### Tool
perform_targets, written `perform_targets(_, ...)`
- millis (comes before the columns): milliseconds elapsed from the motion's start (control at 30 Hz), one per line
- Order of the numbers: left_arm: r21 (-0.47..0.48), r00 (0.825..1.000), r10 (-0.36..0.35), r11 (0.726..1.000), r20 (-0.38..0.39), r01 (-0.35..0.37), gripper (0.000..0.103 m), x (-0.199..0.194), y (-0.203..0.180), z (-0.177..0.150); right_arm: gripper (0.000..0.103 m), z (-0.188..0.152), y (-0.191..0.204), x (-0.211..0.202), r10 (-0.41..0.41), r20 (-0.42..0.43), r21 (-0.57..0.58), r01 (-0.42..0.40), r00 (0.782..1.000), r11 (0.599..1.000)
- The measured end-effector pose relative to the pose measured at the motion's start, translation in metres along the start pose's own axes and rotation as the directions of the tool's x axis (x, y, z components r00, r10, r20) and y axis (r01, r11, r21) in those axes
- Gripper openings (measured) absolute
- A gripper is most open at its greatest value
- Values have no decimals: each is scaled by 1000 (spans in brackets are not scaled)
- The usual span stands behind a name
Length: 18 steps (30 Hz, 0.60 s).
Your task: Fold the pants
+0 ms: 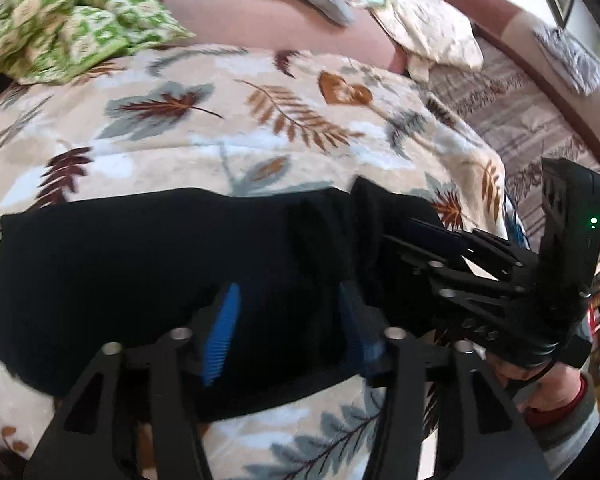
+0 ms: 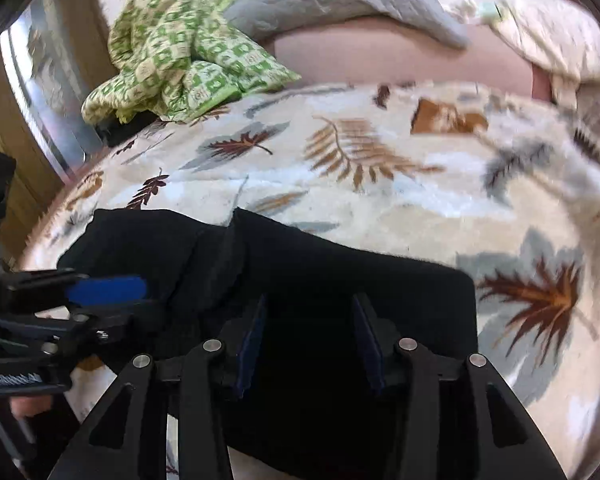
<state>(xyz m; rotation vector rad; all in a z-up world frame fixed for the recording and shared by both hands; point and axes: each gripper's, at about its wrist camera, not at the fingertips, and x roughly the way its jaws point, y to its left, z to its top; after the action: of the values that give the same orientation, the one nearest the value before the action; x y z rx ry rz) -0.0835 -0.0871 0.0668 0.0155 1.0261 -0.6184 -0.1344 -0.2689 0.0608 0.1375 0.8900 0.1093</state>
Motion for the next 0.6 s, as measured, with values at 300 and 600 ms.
perform_targets(300, -150, 993, 110, 983, 49, -102, 65, -30, 54, -23, 45, 3, 32, 5, 35, -24, -69, -36, 999, 997)
perform_targets(600, -200, 979, 187, 965, 81, -168, 66, -48, 82, -37, 53, 0, 58, -19, 24, 15, -105, -22, 1000, 994)
